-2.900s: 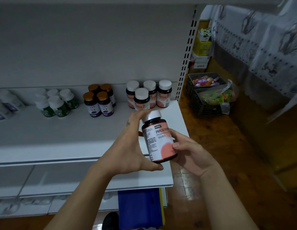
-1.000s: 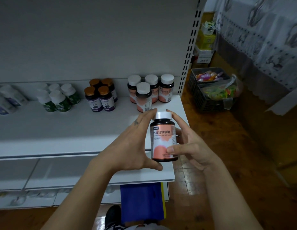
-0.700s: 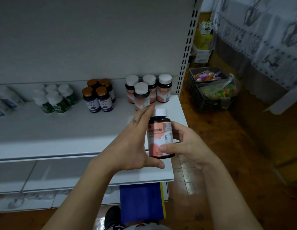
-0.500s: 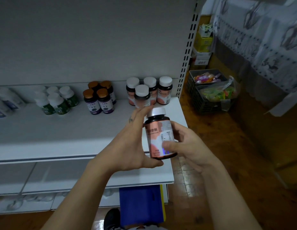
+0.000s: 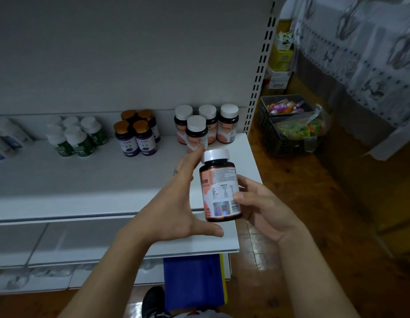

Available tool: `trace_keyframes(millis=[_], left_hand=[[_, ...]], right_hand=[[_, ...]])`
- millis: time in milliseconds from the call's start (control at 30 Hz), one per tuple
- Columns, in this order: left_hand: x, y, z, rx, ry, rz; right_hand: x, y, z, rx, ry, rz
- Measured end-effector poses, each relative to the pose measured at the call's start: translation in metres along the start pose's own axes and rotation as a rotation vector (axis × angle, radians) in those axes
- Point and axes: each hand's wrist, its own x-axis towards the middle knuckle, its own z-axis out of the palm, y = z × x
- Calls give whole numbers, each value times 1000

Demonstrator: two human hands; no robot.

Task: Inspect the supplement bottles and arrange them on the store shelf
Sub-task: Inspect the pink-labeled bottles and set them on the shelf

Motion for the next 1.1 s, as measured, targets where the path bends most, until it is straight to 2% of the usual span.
trace_keyframes(millis=[533,700,933,1100], left_hand=[[0,3,7,27,39,-64],[-4,5,7,-22,51,-58],[-12,2,12,-134,149,-109],[-19,5,11,-74,132,-110]], right_hand=[[-3,-3,6,-15,16,-55],[-6,-4,7,-18,54,-58],[-8,-3,7,-39,43,-123],[-8,-1,11,-55,86,-124]])
